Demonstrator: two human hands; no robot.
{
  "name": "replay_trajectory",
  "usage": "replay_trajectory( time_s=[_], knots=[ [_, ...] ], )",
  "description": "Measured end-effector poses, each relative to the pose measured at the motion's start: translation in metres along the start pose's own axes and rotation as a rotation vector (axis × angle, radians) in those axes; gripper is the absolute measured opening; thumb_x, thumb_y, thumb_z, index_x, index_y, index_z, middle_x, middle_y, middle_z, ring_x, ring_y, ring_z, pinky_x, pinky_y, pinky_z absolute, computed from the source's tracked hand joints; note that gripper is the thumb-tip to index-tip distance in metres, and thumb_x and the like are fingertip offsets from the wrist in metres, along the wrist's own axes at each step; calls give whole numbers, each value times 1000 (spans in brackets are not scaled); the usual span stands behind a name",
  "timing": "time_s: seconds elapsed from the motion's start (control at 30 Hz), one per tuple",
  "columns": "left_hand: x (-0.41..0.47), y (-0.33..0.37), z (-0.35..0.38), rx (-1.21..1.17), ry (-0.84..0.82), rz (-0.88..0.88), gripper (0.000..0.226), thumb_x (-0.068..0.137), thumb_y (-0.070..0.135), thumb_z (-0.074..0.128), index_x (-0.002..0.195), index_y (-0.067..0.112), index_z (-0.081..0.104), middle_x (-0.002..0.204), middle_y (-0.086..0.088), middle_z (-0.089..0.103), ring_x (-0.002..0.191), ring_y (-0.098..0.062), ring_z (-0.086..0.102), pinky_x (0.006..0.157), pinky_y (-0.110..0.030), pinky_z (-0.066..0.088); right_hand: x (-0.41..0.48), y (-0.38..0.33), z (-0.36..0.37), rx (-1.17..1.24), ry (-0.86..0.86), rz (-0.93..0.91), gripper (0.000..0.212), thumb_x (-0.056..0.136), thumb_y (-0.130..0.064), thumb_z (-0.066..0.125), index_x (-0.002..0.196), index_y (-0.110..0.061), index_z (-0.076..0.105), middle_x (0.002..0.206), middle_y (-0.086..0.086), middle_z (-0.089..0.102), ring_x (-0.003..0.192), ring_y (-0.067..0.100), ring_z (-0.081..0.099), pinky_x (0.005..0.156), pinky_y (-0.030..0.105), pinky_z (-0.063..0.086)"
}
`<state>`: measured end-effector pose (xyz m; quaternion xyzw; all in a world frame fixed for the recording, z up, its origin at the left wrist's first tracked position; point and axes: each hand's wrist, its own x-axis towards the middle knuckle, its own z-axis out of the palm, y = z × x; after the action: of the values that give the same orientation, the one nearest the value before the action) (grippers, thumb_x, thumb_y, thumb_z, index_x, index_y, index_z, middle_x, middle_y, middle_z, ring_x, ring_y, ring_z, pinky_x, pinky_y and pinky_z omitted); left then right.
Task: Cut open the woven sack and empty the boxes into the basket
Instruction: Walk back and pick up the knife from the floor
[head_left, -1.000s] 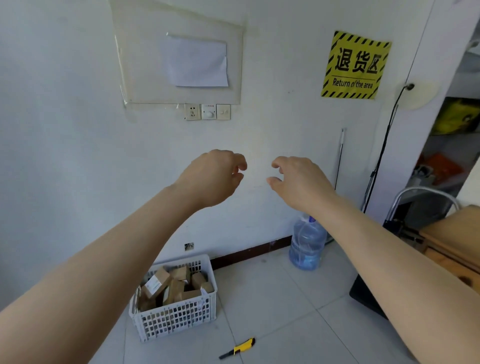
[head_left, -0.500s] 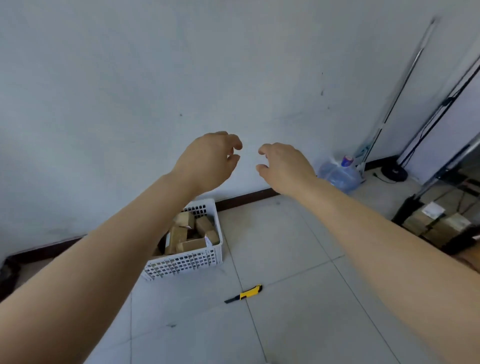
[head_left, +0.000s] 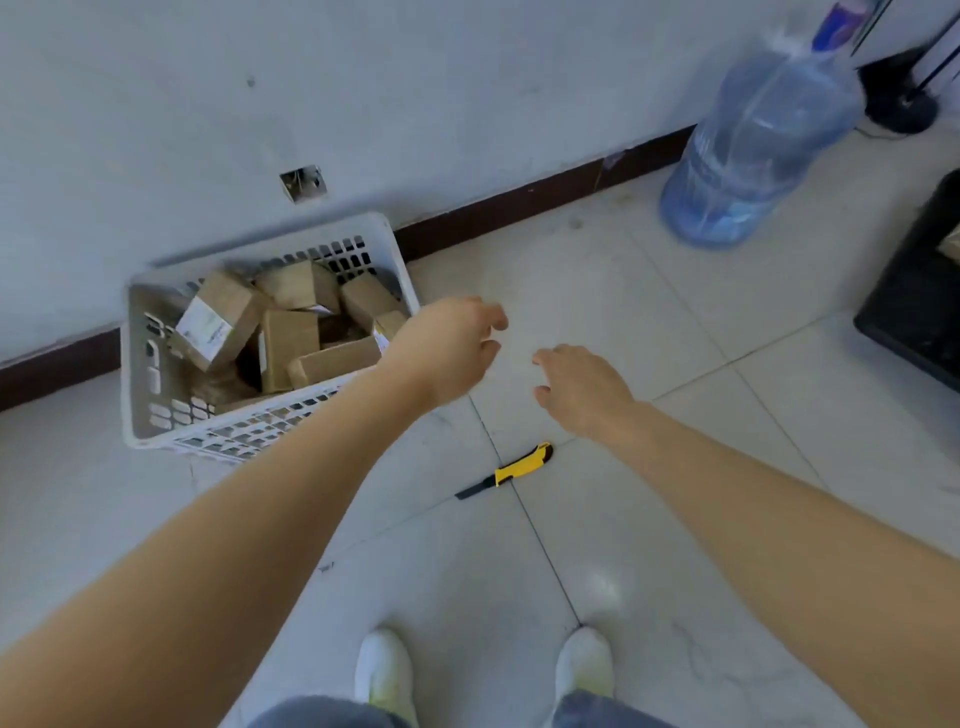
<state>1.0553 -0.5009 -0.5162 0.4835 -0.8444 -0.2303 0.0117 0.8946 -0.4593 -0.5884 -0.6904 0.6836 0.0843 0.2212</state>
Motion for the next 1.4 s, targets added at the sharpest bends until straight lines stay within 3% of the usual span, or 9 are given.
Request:
replay_trajectory(
  time_s=[0.17,0.33,0.53,0.77,0.9,1.07,1.23,1.4],
  knots=[
    [25,-59,129,0,-80,-12,30,94,16,46,121,13,57,115,-6,60,102,-25,58,87,-34,47,59,29,151,-51,-144,14,38,96,-19,43,132,-7,46,128,14,52,118,31,48,94,38,42],
    [52,-102,210,44,-89,19,28,93,15,47,119,12,58,111,-8,61,98,-26,58,86,-39,48,111,48,262,-118,-230,-7,38,92,-13,48,130,-8,48,124,13,53,115,31,49,88,37,42],
    [76,-120,254,102,-110,77,29,94,17,45,121,13,57,111,-6,62,97,-24,58,85,-39,49,148,76,349,-240,-274,-4,38,90,-20,52,127,-15,49,125,9,52,118,30,45,90,39,41],
    [78,-119,257,119,-154,110,29,95,18,45,122,15,56,112,-5,62,98,-23,58,87,-39,50,162,80,381,-363,-231,-35,40,88,-19,58,126,-14,46,126,9,48,118,30,45,92,43,38],
    [82,-118,238,116,-135,97,29,95,17,46,121,14,57,112,-6,62,99,-23,57,87,-38,49,163,76,349,-170,-187,91,35,88,-19,55,121,-9,49,122,12,52,115,31,49,91,43,39],
    [96,-77,175,67,-72,95,27,93,16,46,116,17,60,109,-3,62,95,-22,58,80,-32,48,154,77,228,100,-16,201,39,85,-23,59,119,-5,49,117,14,51,108,33,52,79,37,42],
    [98,0,64,64,-33,180,28,91,15,46,115,18,61,107,-4,64,95,-23,58,81,-35,48,103,76,79,178,182,274,38,85,-23,58,117,-5,49,116,15,52,105,34,54,70,34,36],
    [85,92,-71,50,27,275,27,92,14,45,113,17,62,105,-4,63,96,-22,57,77,-28,41,23,79,-77,127,349,363,34,86,-20,57,115,-4,49,116,15,52,107,33,50,79,38,42]
  ],
)
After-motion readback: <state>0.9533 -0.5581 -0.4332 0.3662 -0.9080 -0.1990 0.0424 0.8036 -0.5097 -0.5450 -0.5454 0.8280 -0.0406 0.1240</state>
